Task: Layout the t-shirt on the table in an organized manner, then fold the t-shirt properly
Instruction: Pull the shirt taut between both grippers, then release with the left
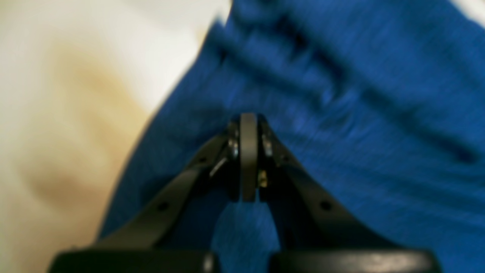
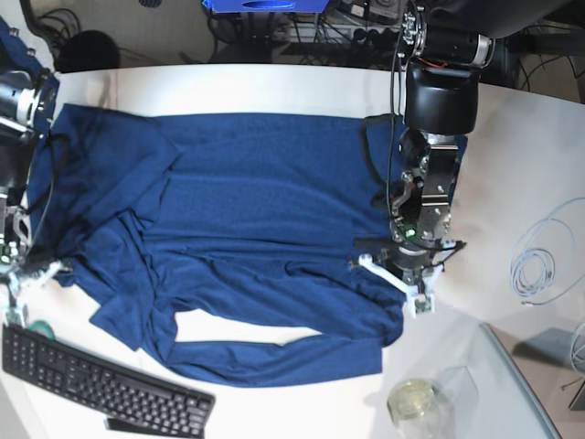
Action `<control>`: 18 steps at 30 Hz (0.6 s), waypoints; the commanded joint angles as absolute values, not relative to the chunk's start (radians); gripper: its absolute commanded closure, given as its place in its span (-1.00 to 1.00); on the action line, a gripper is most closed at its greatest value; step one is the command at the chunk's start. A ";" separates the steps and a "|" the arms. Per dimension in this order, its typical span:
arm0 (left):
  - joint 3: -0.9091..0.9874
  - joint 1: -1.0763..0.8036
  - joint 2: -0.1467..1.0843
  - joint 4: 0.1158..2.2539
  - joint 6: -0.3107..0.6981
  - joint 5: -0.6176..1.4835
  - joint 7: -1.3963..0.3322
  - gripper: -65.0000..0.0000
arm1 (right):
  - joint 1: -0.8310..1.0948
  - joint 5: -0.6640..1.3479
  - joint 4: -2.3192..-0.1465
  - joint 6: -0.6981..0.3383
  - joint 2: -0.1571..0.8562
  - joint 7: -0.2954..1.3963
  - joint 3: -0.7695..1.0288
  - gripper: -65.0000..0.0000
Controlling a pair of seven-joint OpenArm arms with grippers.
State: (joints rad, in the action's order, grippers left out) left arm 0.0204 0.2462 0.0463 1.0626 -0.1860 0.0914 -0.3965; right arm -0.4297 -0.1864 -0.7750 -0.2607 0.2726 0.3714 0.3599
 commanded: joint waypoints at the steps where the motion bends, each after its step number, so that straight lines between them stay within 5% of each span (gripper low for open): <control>1: 0.051 0.237 0.058 1.121 -0.194 0.087 -0.390 1.00 | -0.461 -0.180 -0.834 -0.289 0.263 0.344 0.357 0.50; 6: 0.189 0.124 0.059 1.280 -0.191 0.087 -0.429 1.00 | -0.519 -0.182 -0.829 -0.363 0.222 0.338 0.355 -0.06; 13: 0.320 -0.024 0.125 1.322 -0.189 0.087 -0.423 1.00 | -0.641 -0.185 -0.481 -0.361 0.213 0.199 0.355 -0.02; 18: 0.387 -0.091 0.151 1.320 -0.188 0.087 -0.421 1.00 | -0.644 -0.223 -0.430 -0.366 0.180 0.185 0.355 -0.03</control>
State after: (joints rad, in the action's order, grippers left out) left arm 0.3866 -0.1089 0.1390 1.3022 -0.1833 0.0910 -0.4461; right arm -0.5999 -0.2337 -0.4110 -0.3637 0.1741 0.2146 0.3534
